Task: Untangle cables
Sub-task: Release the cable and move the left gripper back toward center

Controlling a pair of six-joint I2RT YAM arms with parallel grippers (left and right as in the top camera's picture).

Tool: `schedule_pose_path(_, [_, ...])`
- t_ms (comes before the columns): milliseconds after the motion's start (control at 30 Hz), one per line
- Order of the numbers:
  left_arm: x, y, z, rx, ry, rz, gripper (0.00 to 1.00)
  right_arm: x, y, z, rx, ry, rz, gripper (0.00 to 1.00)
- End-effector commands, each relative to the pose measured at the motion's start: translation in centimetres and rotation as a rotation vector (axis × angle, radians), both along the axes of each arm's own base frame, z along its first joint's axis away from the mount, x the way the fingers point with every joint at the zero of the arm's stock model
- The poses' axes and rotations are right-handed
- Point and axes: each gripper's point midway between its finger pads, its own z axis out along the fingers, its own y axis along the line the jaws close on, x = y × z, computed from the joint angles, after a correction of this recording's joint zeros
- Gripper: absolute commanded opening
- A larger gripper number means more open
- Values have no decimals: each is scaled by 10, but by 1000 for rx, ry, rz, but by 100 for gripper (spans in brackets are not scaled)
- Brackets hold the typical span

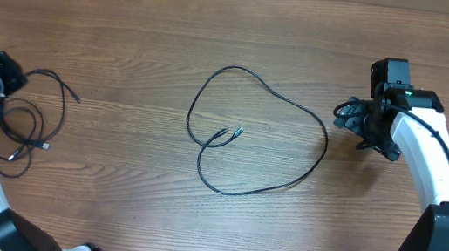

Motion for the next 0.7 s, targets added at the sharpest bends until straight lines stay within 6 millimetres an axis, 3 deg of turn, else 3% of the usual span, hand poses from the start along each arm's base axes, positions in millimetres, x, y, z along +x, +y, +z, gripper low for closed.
schedule_pose_path(0, [9, -54, -14, -241, 11, -114, 4, -1, -2, -3, -14, 8, 1, 100])
schedule_pose_path(333, [-4, -168, -69, -371, 271, -385, 4, -1, -2, -3, -14, 8, 1, 100])
schedule_pose_path(667, [-19, -268, -106, -388, 453, -638, 4, -1, -2, -3, -14, 8, 1, 100])
